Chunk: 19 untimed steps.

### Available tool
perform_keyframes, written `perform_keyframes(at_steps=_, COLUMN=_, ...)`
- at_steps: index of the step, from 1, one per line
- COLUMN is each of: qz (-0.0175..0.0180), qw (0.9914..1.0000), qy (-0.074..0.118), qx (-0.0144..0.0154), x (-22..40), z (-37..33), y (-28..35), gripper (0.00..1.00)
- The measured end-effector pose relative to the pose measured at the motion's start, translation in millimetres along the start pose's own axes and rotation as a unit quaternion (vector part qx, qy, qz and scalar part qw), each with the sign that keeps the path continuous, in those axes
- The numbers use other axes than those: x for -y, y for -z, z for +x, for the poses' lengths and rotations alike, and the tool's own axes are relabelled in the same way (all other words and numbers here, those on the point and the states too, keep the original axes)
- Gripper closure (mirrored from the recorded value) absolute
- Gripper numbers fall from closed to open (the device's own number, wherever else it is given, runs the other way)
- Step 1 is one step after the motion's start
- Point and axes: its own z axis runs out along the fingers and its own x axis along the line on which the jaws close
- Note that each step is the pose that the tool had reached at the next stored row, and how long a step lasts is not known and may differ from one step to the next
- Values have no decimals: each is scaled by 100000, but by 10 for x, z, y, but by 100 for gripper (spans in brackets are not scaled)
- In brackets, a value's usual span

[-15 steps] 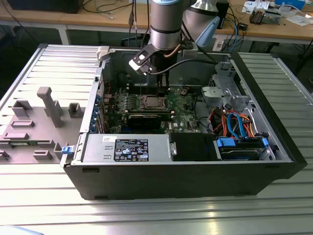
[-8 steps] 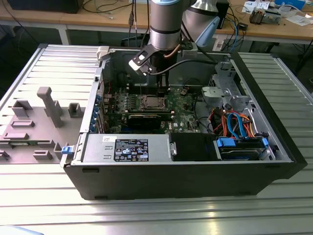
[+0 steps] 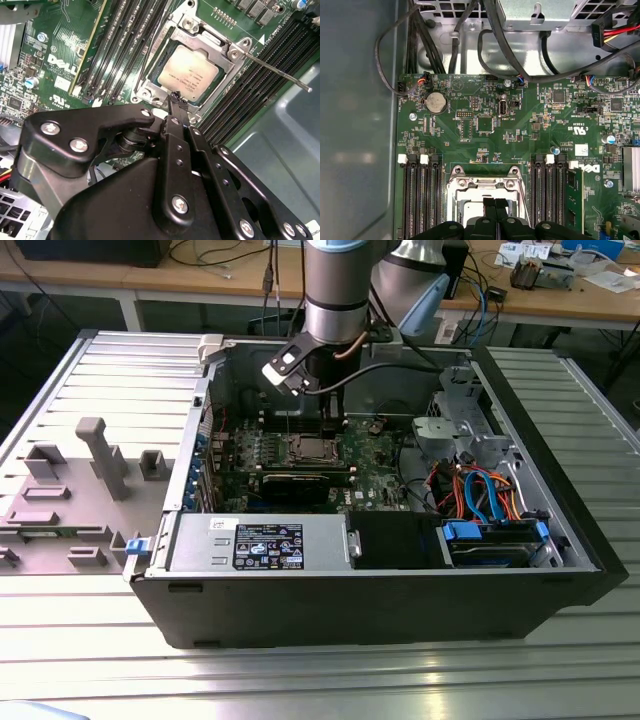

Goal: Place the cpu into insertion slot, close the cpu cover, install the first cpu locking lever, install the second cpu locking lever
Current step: 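Close the cpu cover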

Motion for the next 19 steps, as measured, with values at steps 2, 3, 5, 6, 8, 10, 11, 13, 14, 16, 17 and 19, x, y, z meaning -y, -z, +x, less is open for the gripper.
perform_keyframes(at_steps=2, qz=-85, qw=100000, qy=-7, qx=0, x=6, z=0, y=-5, gripper=89)
perform_keyframes(at_steps=3, qz=-159, qw=100000, qy=-1, qx=-1, x=9, z=0, y=-11, gripper=89)
perform_keyframes(at_steps=5, qz=-279, qw=100000, qy=-2, qx=3, x=14, z=0, y=-17, gripper=89)
perform_keyframes(at_steps=6, qz=-644, qw=99998, qy=-9, qx=5, x=22, z=1, y=-31, gripper=89)
perform_keyframes(at_steps=8, qz=-1175, qw=99993, qy=-16, qx=17, x=31, z=0, y=-47, gripper=89)
perform_keyframes(at_steps=10, qz=-1654, qw=99986, qy=-23, qx=28, x=40, z=-2, y=-56, gripper=89)
perform_keyframes(at_steps=11, qz=-2017, qw=99980, qy=-26, qx=34, x=45, z=-4, y=-57, gripper=89)
perform_keyframes(at_steps=13, qz=-2702, qw=99963, qy=26, qx=32, x=71, z=-12, y=-62, gripper=89)
perform_keyframes(at_steps=14, qz=-2724, qw=99963, qy=48, qx=35, x=85, z=-13, y=-61, gripper=89)
perform_keyframes(at_steps=16, qz=-2733, qw=99963, qy=51, qx=41, x=89, z=-13, y=-61, gripper=89)
perform_keyframes(at_steps=17, qz=-2733, qw=99963, qy=53, qx=41, x=89, z=-13, y=-61, gripper=89)
perform_keyframes(at_steps=19, qz=-2408, qw=99971, qy=52, qx=20, x=90, z=-13, y=-61, gripper=89)
